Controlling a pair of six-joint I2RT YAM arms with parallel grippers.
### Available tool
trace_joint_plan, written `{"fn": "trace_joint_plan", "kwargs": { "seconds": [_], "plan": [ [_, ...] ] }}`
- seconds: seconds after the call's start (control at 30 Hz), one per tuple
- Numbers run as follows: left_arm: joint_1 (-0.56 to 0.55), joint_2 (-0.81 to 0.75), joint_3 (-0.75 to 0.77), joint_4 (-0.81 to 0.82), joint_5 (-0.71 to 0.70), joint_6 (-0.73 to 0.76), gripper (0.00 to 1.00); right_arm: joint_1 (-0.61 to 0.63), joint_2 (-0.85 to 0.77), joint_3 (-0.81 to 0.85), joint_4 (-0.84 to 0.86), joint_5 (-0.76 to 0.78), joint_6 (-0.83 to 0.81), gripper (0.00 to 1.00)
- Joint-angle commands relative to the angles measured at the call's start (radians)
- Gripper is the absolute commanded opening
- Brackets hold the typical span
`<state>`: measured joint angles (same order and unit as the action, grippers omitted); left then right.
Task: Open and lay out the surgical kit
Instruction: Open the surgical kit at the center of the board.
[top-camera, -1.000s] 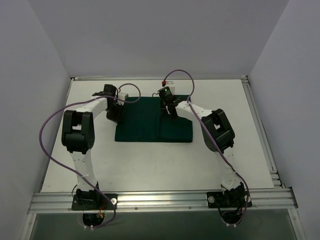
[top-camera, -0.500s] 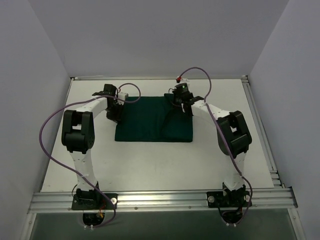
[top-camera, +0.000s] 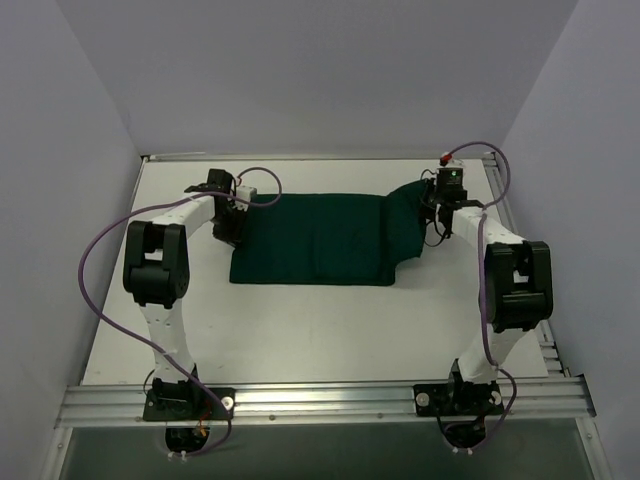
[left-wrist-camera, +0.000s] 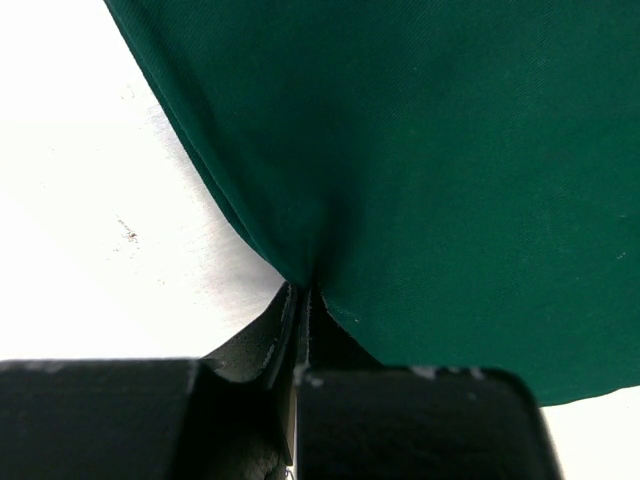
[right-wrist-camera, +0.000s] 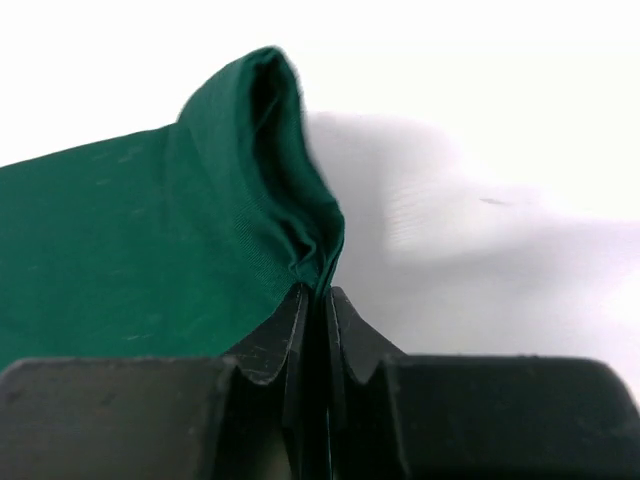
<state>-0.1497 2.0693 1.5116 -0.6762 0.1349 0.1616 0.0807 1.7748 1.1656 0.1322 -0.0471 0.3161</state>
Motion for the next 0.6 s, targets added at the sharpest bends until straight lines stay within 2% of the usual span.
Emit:
{"fn": "trace_joint_plan", "kwargs": {
  "seconds": [0.0,0.07,0.17,0.27,0.37,0.4,0.57],
  "plan": [
    [0.004,0.031,-0.013,0.017,-0.054,0.026,0.02,-0.065,-0.003,-0.012,-0.003,-0.045,-0.041,0.0],
    [0.004,0.029,-0.013,0.017,-0.057,0.027,0.02,-0.088,0.015,-0.006,-0.012,-0.046,-0.054,0.0],
    [0.004,0.028,-0.013,0.018,-0.06,0.029,0.02,-0.142,0.041,0.02,-0.045,-0.021,-0.077,0.13],
    [0.004,0.031,-0.011,0.018,-0.061,0.029,0.02,-0.183,0.063,0.046,-0.077,0.018,-0.083,0.16],
    [0.004,0.028,-0.016,0.018,-0.061,0.029,0.02,-0.232,0.086,0.084,-0.124,0.084,-0.065,0.28],
    [0.004,0.028,-0.016,0.018,-0.061,0.03,0.02,-0.245,0.092,0.095,-0.129,0.09,-0.061,0.37],
    [0.002,0.025,-0.019,0.018,-0.06,0.032,0.02,-0.254,0.063,0.077,-0.161,0.063,-0.052,0.46]
  ]
}}
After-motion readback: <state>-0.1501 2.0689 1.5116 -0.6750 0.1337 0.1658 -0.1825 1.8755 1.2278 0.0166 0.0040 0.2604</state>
